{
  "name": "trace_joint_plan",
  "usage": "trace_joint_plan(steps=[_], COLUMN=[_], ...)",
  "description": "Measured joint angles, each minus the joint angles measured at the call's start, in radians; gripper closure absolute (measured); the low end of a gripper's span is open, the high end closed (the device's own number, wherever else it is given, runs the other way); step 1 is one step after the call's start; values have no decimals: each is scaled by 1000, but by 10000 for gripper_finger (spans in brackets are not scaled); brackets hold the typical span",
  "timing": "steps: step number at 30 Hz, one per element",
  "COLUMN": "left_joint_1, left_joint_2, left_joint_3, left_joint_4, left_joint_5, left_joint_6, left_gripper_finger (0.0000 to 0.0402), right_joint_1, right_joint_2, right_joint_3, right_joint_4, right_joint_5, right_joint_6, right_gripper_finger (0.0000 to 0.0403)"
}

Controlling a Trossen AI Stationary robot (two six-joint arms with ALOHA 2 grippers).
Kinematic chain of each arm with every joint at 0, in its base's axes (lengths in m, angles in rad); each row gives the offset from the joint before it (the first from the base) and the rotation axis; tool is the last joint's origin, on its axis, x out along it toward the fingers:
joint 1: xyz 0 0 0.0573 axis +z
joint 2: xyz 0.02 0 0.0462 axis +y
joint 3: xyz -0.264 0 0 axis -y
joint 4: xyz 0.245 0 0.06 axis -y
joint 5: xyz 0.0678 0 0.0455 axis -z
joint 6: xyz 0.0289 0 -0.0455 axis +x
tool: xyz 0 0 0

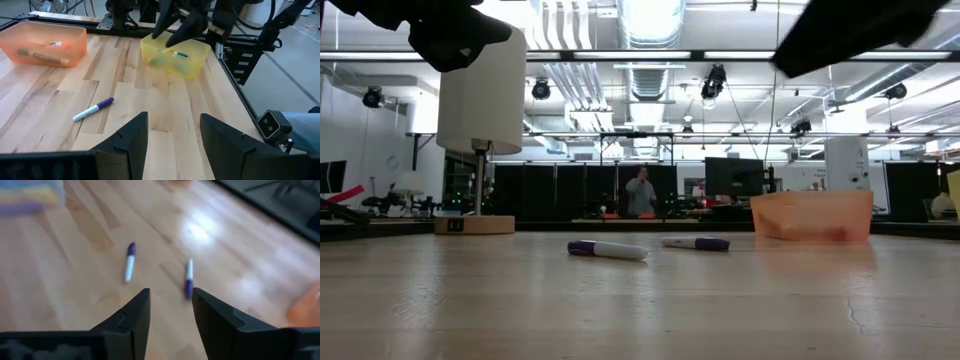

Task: Pick & Place Markers
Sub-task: Put the violet highlighter pen into the yellow bin

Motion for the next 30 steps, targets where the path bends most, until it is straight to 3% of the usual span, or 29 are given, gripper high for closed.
trace_joint_plan(steps=[5, 11, 21, 27, 30], left_joint_1=[0, 0, 0, 0, 0], left_joint_2=[0, 0, 0, 0, 0], left_joint_3=[0, 0, 0, 0, 0], left_joint_4=[0, 1, 1, 1, 1], left_joint_5=[0, 0, 0, 0, 0], left_joint_6=[0, 0, 0, 0, 0], left_gripper_finger=[227, 227, 227, 227, 227], right_joint_1=[-94, -222, -446, -524, -566], right_joint_2=[0, 0, 1, 1, 1], right_joint_3=[-19, -49, -82, -86, -87], right_joint_4=[80, 85, 239, 332, 384], right_joint_5=[23, -5, -328, -404, -493], right_joint_6=[-210, -219, -348, -444, -460], right_gripper_finger=[271, 275, 275, 275, 275])
